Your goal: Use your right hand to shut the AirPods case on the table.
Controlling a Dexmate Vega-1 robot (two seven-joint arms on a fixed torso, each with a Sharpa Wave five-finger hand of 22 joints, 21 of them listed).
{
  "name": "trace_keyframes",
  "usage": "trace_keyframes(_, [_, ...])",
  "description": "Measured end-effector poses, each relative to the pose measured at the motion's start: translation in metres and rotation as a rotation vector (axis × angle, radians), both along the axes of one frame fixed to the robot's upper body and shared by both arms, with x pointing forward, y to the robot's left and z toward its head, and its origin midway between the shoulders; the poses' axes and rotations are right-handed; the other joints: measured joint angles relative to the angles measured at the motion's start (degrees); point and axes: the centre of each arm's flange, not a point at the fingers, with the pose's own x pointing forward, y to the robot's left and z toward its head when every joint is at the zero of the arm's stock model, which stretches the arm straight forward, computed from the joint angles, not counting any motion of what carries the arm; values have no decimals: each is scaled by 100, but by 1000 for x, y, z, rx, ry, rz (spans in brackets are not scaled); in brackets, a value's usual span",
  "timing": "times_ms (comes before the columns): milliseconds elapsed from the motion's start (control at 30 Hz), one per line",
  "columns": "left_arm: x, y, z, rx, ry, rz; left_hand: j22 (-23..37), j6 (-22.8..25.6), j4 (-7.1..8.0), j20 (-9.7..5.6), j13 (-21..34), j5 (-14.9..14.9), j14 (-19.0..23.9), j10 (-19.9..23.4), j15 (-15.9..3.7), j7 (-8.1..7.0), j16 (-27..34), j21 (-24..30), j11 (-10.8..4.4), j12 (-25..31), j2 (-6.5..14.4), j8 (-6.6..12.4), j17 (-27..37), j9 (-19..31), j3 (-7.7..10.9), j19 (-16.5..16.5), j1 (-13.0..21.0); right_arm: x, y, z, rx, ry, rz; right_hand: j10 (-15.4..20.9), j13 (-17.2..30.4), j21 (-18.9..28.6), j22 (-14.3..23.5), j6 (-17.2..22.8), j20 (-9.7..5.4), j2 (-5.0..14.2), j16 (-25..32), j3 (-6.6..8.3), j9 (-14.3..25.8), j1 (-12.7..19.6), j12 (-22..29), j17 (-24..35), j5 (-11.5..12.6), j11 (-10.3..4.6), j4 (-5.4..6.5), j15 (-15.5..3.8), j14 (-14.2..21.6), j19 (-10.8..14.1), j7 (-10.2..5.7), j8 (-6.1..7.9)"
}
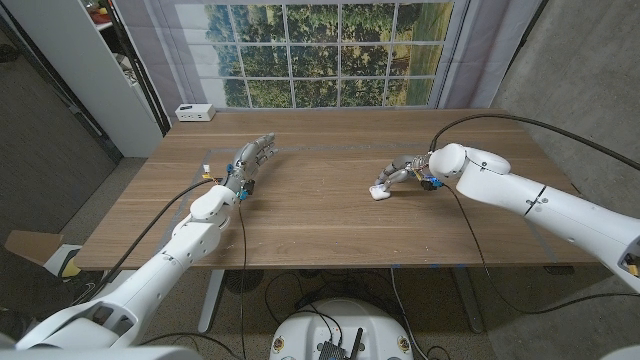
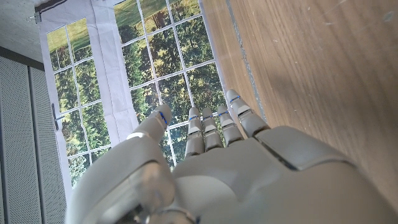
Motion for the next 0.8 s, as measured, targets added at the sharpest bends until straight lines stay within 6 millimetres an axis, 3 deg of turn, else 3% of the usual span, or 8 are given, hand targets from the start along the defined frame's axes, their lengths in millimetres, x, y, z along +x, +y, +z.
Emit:
trace_keyframes(533, [-3, -3, 0, 1, -9, 4, 0, 30, -17, 0, 0, 0, 0, 0, 0, -30, 0, 0, 0, 0, -23, 0, -7, 29, -17, 0, 23, -9, -4, -4, 68, -99, 29, 466, 53, 41, 0, 404, -5, -68, 106, -139, 369, 278, 89, 1, -99, -67, 56, -33, 492, 340, 98, 398])
trace_keyframes(800, [-5, -4, 1, 2, -16, 6, 0, 30, -41, 0, 0, 0, 0, 0, 0, -31, 0, 0, 0, 0, -47, 0, -13, 28, -41, 0, 46, -16, -6, 0, 111, -157, 57, 417, 80, 10, 10, -51, 49, -113, 106, -295, 554, 323, 38, 1, -99, 14, 90, -20, 568, 379, 74, 330])
